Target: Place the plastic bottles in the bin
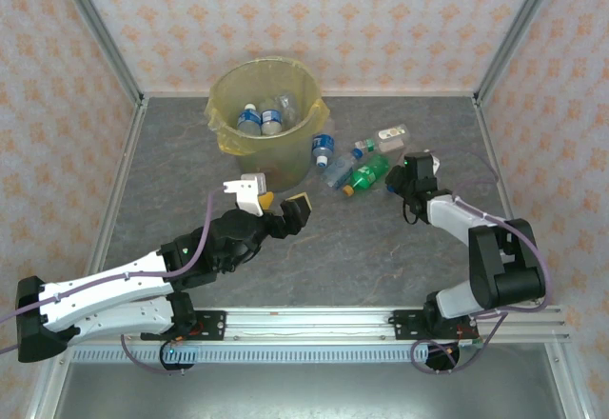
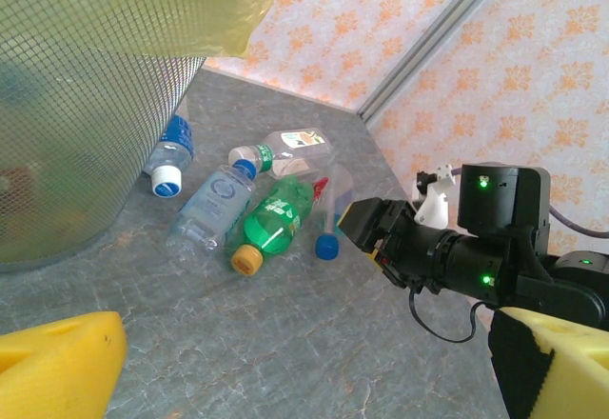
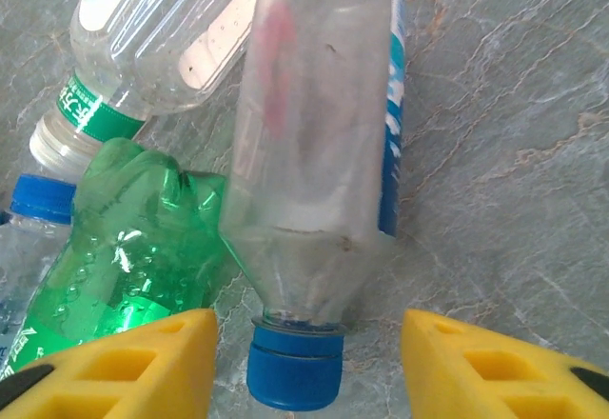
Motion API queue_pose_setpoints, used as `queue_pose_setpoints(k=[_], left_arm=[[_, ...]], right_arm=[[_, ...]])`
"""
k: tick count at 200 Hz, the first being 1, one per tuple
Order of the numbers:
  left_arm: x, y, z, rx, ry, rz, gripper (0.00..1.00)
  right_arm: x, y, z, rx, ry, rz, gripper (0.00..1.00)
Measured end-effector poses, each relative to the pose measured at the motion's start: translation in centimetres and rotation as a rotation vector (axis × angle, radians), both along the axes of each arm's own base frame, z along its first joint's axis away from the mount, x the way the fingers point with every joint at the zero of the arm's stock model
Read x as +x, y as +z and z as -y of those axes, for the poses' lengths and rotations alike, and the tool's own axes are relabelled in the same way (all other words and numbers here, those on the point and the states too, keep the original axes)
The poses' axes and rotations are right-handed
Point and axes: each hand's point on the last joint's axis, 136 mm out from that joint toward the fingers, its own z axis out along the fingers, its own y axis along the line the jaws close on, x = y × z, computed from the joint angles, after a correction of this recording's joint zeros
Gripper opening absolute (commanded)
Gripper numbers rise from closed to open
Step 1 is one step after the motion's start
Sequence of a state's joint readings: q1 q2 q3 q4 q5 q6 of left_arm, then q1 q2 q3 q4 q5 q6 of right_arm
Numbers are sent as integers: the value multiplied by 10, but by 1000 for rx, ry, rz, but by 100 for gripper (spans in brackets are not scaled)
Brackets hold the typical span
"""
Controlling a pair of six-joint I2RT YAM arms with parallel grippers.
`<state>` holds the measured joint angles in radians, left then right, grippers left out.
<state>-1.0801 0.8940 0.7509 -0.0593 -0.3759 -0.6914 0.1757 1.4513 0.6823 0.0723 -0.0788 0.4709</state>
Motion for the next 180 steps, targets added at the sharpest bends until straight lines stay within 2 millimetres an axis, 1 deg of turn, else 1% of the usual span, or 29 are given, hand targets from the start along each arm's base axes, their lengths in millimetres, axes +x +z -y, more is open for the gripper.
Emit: queue_pose_setpoints(k=[28,62,75,97,113,142,161,180], left_arm=[[0,0,0,0,0,0,99],[0,0,0,0,0,0,99],[0,0,0,1,0,0,99],[0,-1,0,3,0,-1,99],[0,-1,0,3,0,-1,99],[0,-1,0,3,0,-1,99],[0,-1,0,3,0,-1,99],[0,0,0,2,0,-1,99]], right_arm=[[1,-8,-2,6,8,-15,52],[-2,-40,-6,9,23,-101,52],[-4,-47,-6,9,26,-123,50],[-1,-46,-6,13,23,-116,46],[0,-45,-6,14,22,-114,40],[0,-45,-6,12,21,-112,39],[1,-45,-5,8,18,-111,35],[1,-45,-5,5,18,-111,34]])
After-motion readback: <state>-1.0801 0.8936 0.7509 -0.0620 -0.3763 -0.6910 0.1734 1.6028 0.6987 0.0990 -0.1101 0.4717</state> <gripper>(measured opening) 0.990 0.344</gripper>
